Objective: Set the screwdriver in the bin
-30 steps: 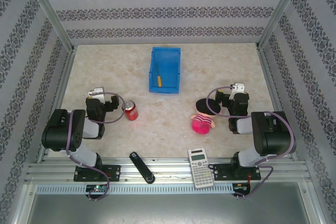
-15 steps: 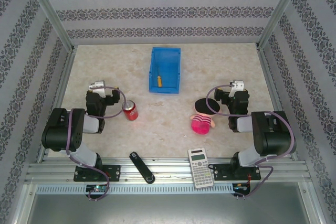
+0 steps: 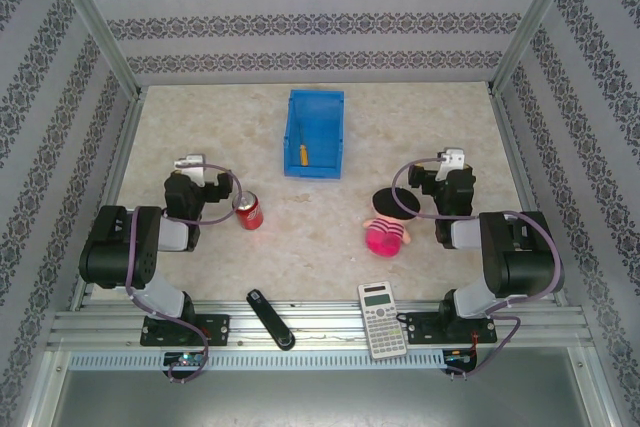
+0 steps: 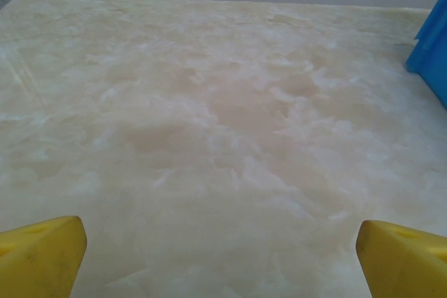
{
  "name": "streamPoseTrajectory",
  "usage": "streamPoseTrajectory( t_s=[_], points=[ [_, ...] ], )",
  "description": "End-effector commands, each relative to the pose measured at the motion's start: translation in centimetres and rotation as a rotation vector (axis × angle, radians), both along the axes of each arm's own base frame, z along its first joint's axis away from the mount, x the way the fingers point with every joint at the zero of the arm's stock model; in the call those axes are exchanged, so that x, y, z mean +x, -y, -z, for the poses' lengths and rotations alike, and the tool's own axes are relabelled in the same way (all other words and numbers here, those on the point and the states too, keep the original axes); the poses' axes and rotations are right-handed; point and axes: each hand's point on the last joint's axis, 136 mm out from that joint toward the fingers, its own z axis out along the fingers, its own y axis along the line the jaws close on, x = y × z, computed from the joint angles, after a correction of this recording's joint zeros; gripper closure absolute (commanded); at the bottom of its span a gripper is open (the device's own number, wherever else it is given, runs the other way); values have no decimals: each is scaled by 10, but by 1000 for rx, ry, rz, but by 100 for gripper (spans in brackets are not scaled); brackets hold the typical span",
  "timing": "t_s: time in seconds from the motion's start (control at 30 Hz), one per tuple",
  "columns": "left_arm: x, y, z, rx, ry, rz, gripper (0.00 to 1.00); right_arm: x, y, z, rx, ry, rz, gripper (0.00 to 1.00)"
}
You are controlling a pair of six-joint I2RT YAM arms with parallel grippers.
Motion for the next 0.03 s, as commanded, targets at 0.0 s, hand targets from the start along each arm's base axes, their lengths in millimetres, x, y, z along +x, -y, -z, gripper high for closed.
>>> streamPoseTrajectory(
  t_s=[0.0],
  points=[
    [3,1,-6,11,10,23,1,5,-9,-8,-5,27,-33,2]
  ],
)
